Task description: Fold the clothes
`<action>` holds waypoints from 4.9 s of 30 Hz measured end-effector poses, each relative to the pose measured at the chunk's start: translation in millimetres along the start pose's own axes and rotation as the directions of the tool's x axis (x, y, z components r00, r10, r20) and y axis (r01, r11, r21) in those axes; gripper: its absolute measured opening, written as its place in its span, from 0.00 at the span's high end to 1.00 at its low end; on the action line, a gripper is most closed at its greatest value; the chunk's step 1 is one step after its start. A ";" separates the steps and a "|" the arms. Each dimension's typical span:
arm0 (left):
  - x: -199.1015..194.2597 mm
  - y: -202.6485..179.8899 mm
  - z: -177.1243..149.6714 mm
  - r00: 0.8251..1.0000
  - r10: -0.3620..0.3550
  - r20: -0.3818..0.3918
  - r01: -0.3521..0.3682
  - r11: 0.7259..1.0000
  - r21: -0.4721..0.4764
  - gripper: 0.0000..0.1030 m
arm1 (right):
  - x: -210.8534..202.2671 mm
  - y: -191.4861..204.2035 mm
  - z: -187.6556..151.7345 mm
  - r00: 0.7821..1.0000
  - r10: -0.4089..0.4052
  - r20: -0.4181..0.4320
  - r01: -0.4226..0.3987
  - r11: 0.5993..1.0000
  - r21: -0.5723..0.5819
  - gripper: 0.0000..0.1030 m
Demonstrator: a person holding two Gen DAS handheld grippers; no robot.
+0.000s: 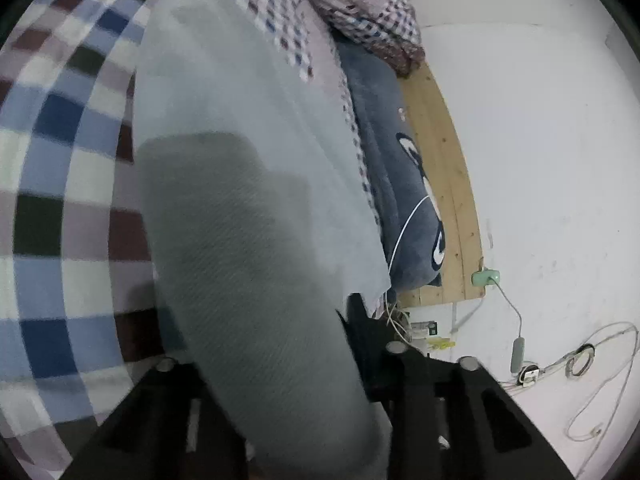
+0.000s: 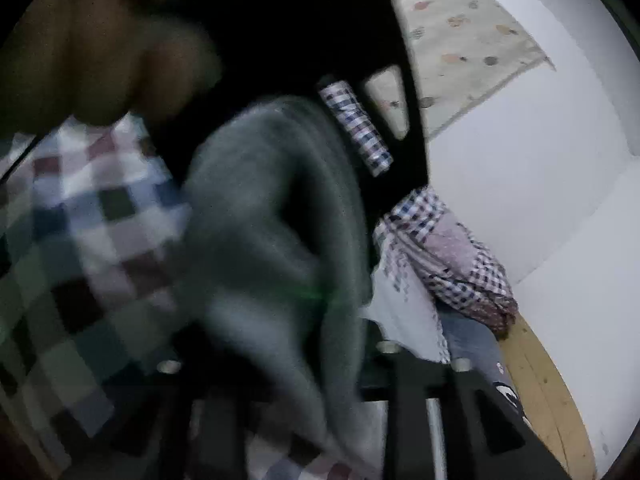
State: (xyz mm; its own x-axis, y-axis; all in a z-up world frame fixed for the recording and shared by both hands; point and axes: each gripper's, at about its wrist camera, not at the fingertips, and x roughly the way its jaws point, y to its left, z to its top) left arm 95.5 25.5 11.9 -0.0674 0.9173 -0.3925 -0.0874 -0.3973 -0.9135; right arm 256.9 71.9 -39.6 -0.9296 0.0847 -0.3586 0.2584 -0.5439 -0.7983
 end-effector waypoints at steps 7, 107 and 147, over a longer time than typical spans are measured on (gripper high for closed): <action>0.4 3.2 1.8 1.000 0.000 0.002 0.000 1.000 -0.030 0.69 | 16.9 -11.8 -20.4 0.994 -0.027 -0.107 0.031 0.999 0.033 0.26; -158.6 34.0 -131.8 0.881 -0.020 0.473 0.078 0.991 -0.105 0.75 | -77.1 39.1 16.8 0.987 0.152 0.058 -0.159 0.974 0.159 0.27; -281.1 -21.6 -86.8 0.834 -0.053 0.549 0.035 0.998 0.042 0.79 | -102.3 -113.5 85.8 0.984 0.170 0.050 -0.174 0.980 0.097 0.68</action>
State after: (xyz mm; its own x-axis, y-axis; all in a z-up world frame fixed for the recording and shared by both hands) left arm 202.6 -221.4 132.7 -0.5977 0.7708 -0.2205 -0.1315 -0.3656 -0.9215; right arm 300.2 53.3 129.2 -0.8842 -0.0511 -0.4642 0.3895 -0.6291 -0.6726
